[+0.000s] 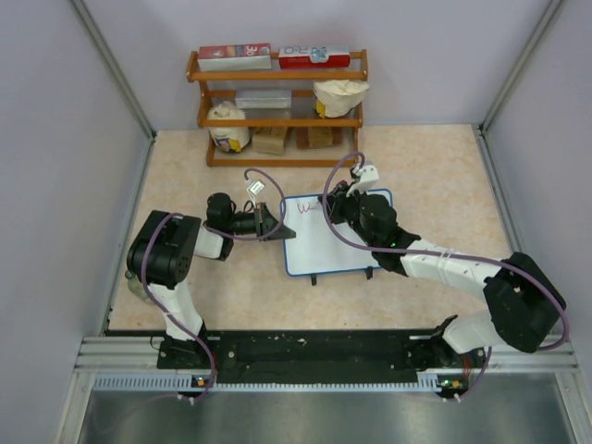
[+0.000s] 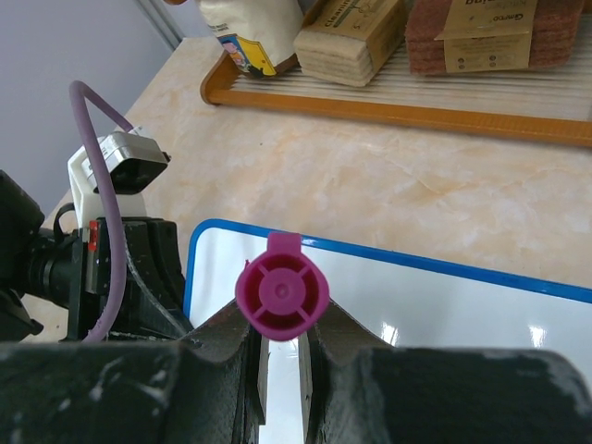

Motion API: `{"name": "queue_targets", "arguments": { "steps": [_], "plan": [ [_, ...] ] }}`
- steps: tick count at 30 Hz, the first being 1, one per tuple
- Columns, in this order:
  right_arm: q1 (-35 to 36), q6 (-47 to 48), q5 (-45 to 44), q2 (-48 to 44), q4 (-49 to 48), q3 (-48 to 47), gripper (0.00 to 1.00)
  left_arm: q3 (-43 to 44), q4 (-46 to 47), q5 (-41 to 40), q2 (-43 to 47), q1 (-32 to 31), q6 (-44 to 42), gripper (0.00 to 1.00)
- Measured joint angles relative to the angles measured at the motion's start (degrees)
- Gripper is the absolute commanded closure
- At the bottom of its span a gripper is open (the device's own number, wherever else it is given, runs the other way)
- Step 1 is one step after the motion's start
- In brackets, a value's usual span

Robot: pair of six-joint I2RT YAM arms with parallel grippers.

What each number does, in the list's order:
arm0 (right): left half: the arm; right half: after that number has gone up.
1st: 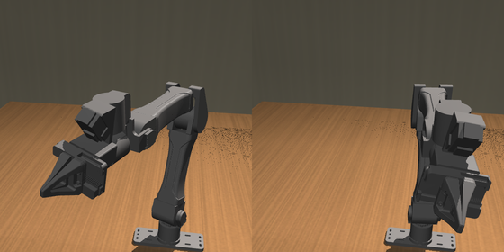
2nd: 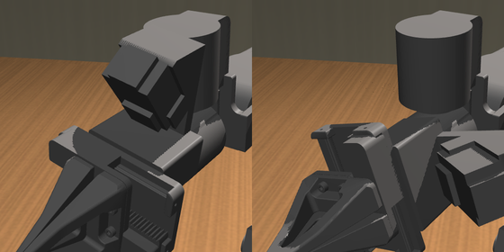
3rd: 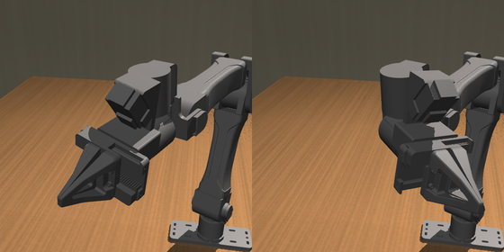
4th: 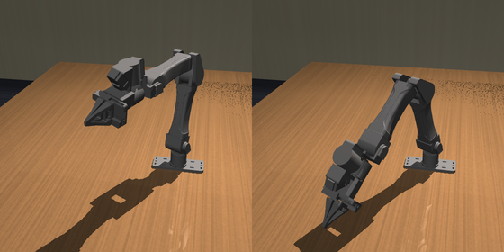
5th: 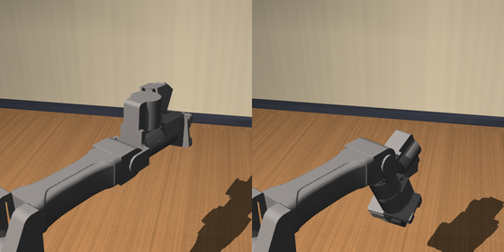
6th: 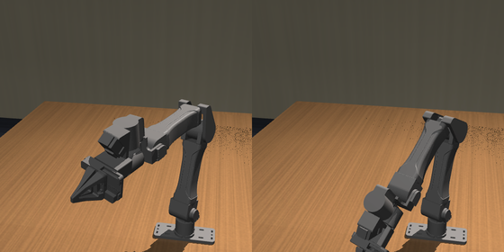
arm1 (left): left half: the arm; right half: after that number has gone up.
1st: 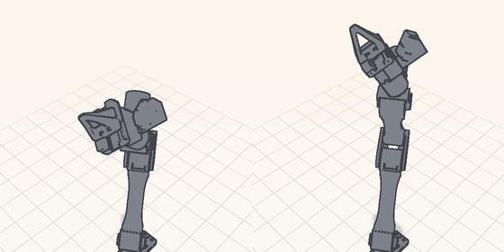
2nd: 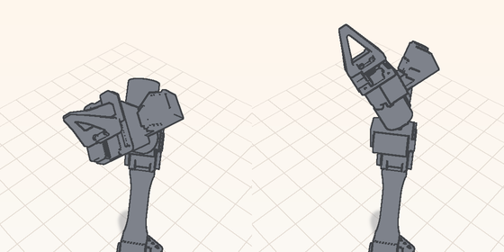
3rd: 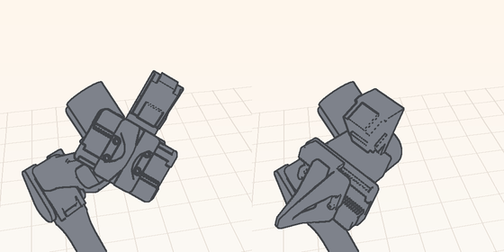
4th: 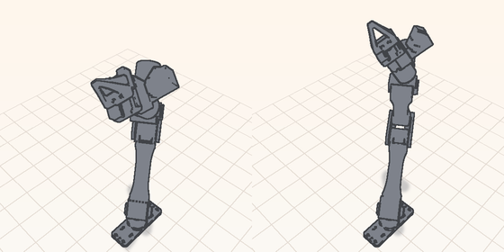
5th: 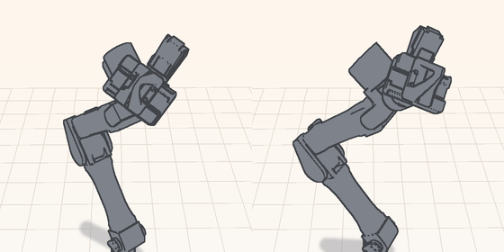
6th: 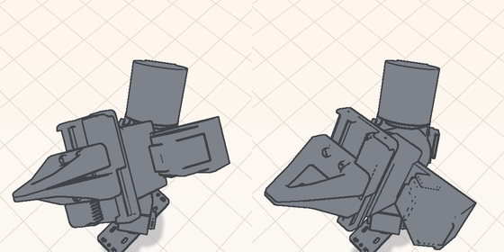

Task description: Write a sentence on the whiteboard

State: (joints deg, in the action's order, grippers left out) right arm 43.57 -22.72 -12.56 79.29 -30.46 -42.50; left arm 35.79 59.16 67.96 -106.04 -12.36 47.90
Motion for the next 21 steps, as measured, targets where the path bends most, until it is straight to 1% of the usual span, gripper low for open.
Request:
{"name": "queue_targets", "arguments": {
  "steps": [21],
  "plan": [
    [0.0,-1.4,-0.2,-1.2,-0.2,2.1,1.0,0.0,0.1,0.0,0.0,0.0,0.2,1.0]
  ]
}}
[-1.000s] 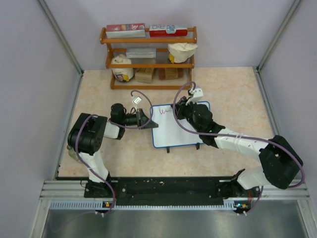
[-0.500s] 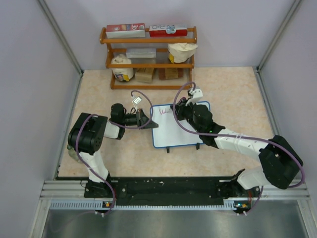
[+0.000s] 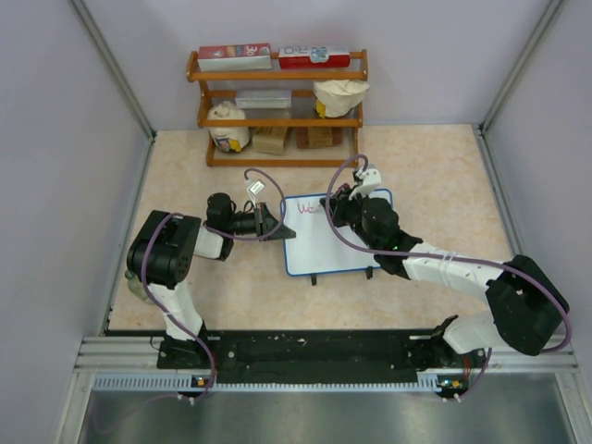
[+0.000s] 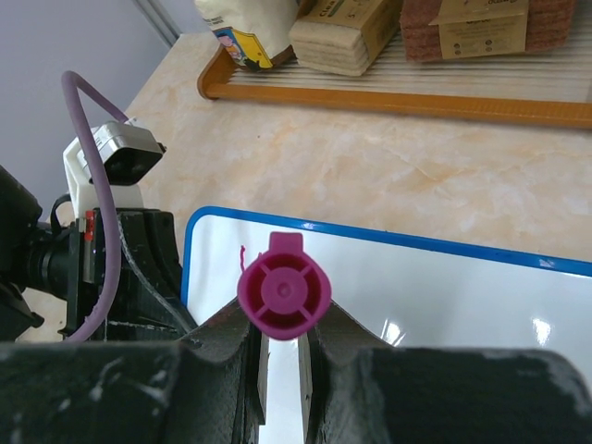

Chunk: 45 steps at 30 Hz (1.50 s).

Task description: Write a sentence on the whiteboard

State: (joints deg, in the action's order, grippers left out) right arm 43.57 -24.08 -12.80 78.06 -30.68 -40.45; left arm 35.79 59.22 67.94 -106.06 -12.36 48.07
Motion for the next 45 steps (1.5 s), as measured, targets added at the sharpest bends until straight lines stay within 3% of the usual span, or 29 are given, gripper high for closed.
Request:
{"name": "queue_targets", "arguments": {
  "steps": [45],
  "plan": [
    [-0.4,-0.2,-1.9,0.0,-0.5,-0.2,1.0,0.0,0.0,0.0,0.0,0.0,0.1,1.0]
  ]
}}
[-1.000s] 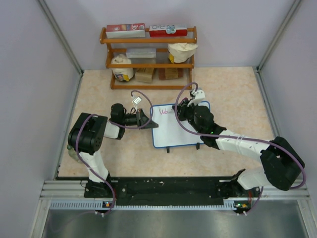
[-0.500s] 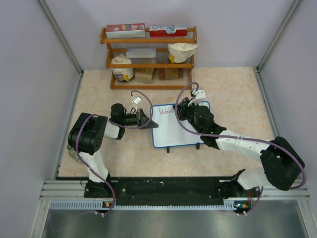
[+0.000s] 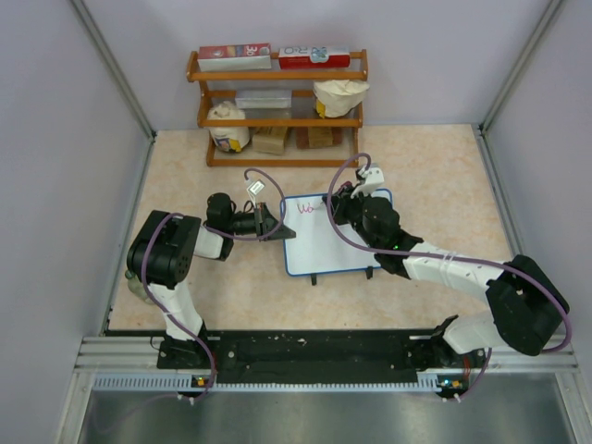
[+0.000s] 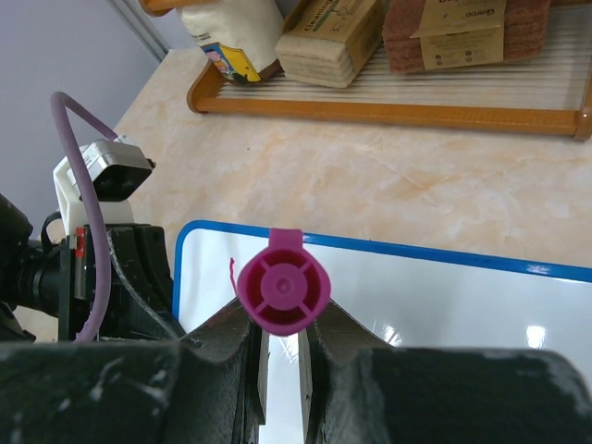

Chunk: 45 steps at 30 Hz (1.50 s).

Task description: Write a sentence on the whiteboard

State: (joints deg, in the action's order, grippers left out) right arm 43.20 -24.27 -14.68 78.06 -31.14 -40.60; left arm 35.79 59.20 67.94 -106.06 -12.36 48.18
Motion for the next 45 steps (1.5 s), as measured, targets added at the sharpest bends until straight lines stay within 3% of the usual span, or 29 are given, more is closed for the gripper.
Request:
{"name": "queue_targets", "arguments": {
  "steps": [45],
  "plan": [
    [-2.7,-0.4,2.3,-2.4,0.7,0.7,1.0,0.0,0.7,0.2,-0.2,0.0,-0.1,1.0]
  ]
}}
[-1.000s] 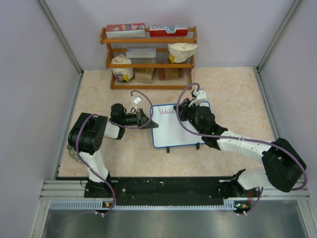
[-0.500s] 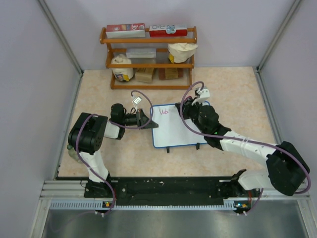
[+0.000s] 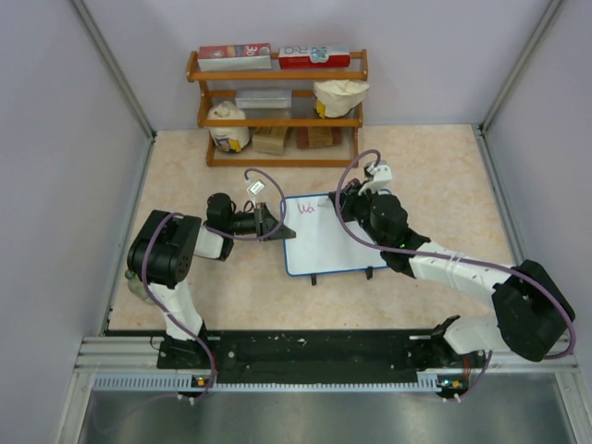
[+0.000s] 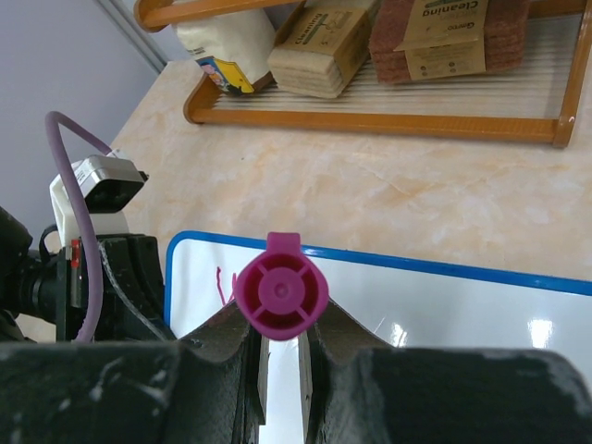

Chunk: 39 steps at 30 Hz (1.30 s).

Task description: Write a sentence on the whiteboard

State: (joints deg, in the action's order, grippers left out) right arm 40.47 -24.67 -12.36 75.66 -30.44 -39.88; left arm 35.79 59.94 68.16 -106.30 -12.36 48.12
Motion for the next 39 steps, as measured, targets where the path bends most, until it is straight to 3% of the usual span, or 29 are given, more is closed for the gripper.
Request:
{"name": "queue_targets", "arguments": {
  "steps": [39],
  "plan": [
    [-0.1,-2.0,2.7,0.3,-2.1,2.8,1.0,0.0,0.0,0.0,-0.1,0.0,0.0,1.0]
  ]
}}
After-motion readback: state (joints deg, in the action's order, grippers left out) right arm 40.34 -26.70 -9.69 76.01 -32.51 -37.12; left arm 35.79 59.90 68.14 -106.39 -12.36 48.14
